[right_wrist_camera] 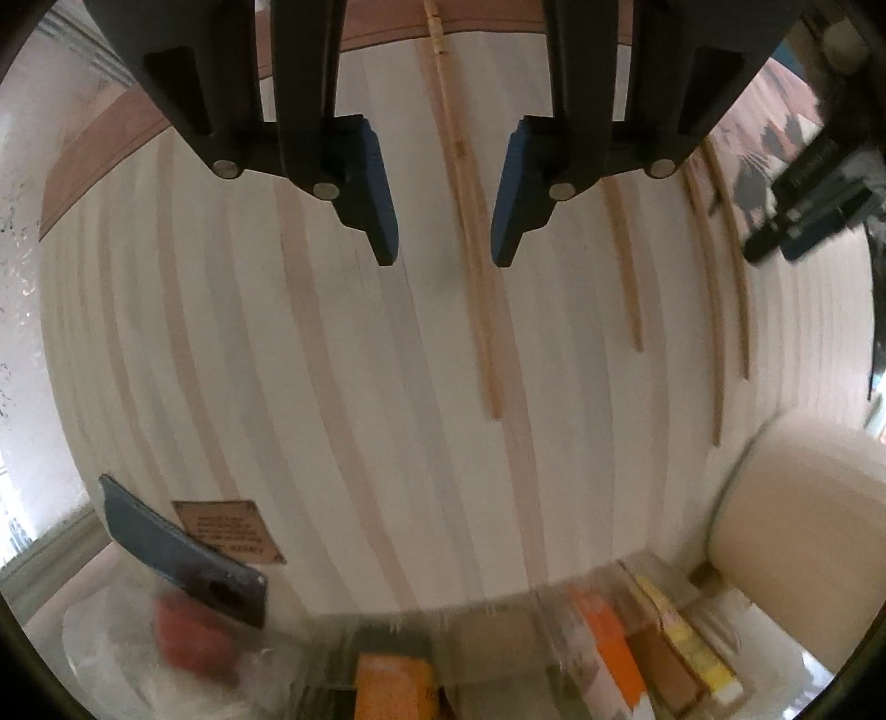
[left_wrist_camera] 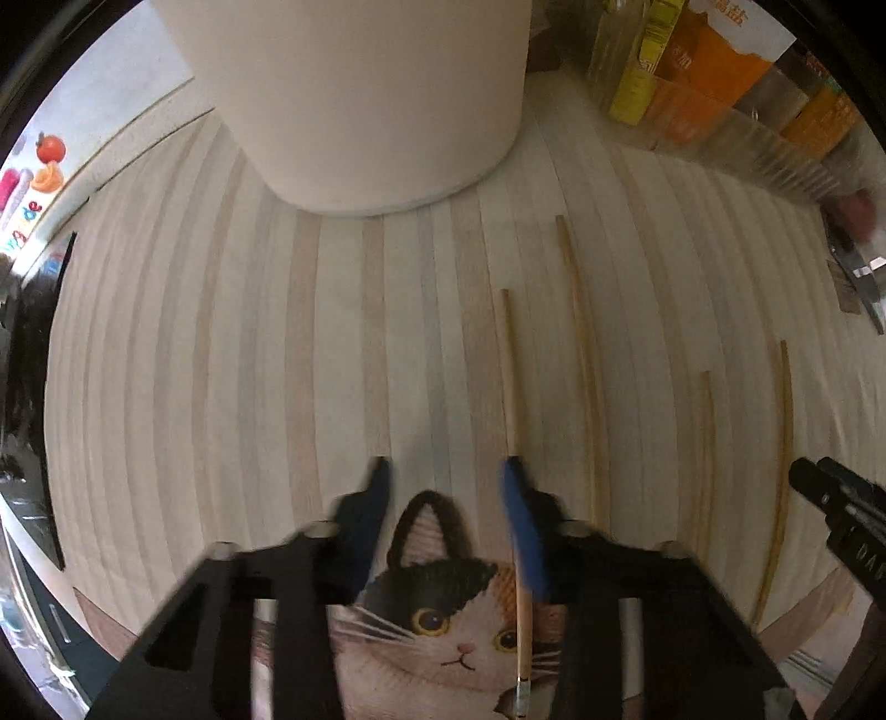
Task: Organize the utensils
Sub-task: 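Grasp a light wooden chopstick with the right tool while the left tool grasps another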
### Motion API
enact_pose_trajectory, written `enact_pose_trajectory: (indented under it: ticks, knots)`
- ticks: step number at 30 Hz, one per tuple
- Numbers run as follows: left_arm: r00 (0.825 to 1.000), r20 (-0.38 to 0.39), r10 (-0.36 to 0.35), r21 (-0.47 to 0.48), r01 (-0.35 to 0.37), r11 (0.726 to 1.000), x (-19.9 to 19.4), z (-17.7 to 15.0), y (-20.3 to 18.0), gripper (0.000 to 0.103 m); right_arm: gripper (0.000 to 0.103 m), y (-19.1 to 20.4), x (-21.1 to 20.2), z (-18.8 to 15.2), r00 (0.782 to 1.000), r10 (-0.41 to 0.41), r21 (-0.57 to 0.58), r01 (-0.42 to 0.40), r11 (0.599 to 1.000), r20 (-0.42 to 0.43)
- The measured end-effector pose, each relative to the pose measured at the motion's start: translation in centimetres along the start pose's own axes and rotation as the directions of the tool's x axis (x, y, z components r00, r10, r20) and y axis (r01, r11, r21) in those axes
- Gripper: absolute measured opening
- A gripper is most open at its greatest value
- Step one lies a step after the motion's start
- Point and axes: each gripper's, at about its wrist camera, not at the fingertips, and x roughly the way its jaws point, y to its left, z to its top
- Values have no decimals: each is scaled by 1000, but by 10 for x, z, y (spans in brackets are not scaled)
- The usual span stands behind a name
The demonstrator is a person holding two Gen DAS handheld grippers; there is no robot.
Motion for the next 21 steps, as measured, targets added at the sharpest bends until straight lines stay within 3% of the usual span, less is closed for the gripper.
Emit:
enact_pose_trajectory:
  ticks: [2, 4, 10, 11, 15, 18, 21]
  knots:
    - [1000, -14, 12, 9, -12, 1000, 3, 1, -3, 4, 35, 0, 6, -2, 1000, -4, -10, 4, 1000, -14]
    - [1000, -11, 23, 21, -23, 1000, 7, -1, -3, 3, 33, 2, 14, -5, 999, -10, -27, 9, 1000, -32]
    - [998, -28, 61, 10, -61, 998, 13, -8, 23, 1, 7, 12, 20, -11, 998, -54, -77, 53, 996, -14]
    - [998, -33, 59, -1, -59, 998, 14, -10, 29, 1, 7, 14, 21, -12, 998, -55, -83, 54, 995, -16]
    - [997, -56, -60, -89, 55, 994, 15, -14, 51, 3, 7, 24, 23, -17, 999, -34, -109, 31, 994, -26]
    - [973, -76, -217, -170, 202, 965, 18, -10, 52, 8, 7, 24, 24, -20, 999, -35, -116, 33, 993, -20]
    - [958, -75, -277, -171, 261, 950, 20, -3, 38, 28, 7, 21, 26, -21, 999, -21, -107, 18, 994, -26]
